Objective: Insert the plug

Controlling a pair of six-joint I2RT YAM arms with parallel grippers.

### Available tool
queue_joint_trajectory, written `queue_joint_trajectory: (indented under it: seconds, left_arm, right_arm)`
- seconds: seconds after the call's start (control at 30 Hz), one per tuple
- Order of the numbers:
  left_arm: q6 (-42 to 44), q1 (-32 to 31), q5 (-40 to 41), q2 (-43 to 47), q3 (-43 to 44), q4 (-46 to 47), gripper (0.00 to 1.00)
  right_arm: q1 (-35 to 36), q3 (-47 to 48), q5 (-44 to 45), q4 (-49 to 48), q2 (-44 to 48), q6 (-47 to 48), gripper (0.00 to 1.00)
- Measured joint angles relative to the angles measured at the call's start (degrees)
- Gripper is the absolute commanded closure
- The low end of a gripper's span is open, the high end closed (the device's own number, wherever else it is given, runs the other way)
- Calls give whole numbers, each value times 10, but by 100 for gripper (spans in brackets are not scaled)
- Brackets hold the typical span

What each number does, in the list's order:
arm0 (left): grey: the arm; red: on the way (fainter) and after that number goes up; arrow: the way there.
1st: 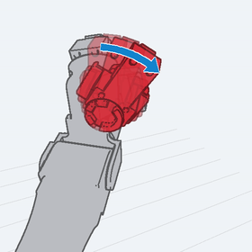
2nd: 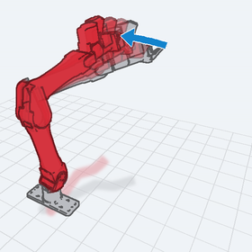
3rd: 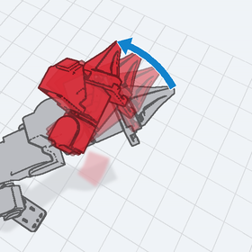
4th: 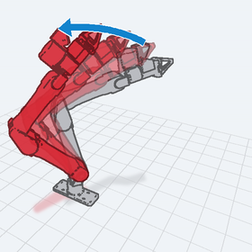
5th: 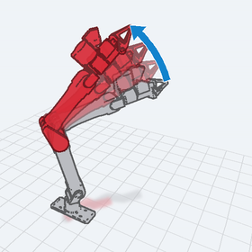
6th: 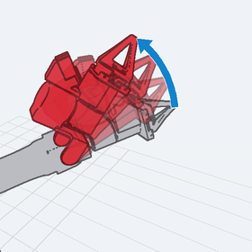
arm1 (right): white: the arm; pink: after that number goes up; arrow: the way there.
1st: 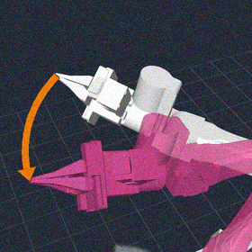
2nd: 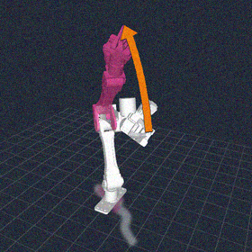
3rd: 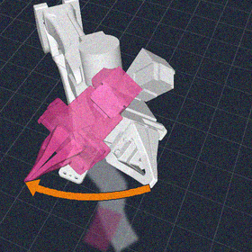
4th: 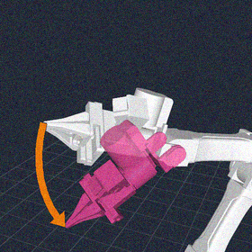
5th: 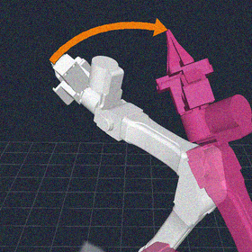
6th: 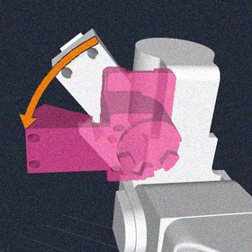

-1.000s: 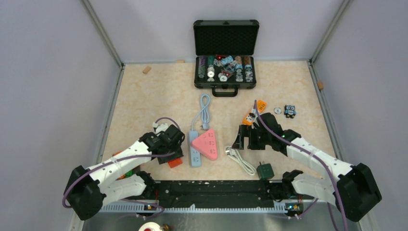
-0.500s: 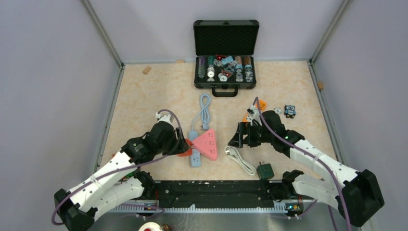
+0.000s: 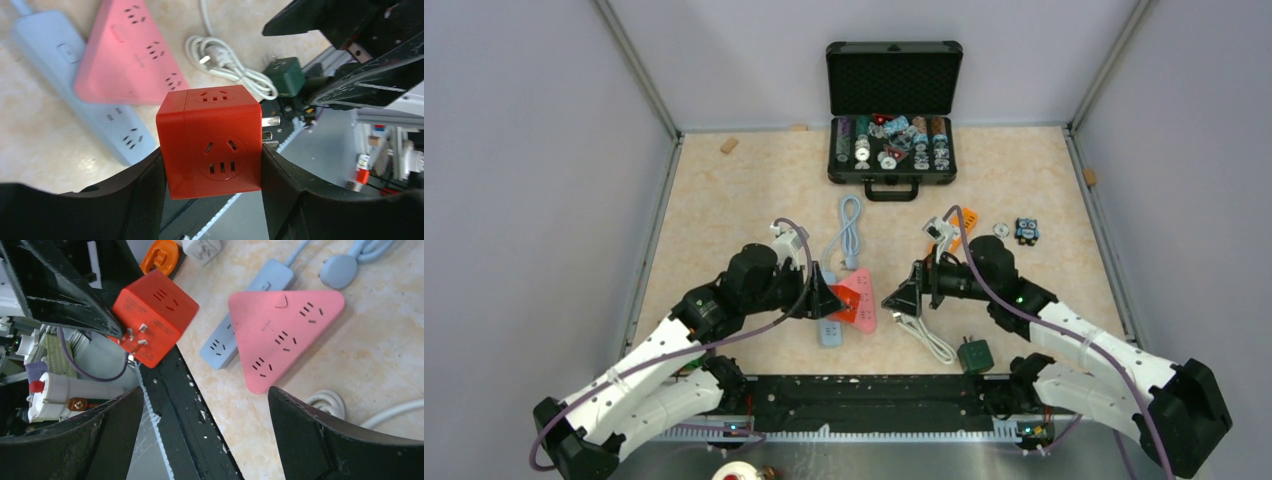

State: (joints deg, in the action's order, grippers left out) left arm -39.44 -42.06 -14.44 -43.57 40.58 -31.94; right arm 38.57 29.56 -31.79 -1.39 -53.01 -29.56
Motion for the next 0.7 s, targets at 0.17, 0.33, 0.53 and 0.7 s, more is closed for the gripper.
queue_joint_trajectory:
  seconds: [0.17,0.33,0.53,0.7]
  left_arm:
    - [-30,0,-39,-10,-8,53,78]
    - [-63,0,-46,-48,-8,62,83]
    - [-91,0,-47,-102,9,44,88]
    - [-93,0,-64,-122,24,43,88]
  right_arm:
    - [8,-1,8,-39,16,0,9]
    - [41,0,43,-42,14,29,9]
    - [85,-1,64,-54,-8,89,10]
    - [92,-32,61,-115,-1,141,8]
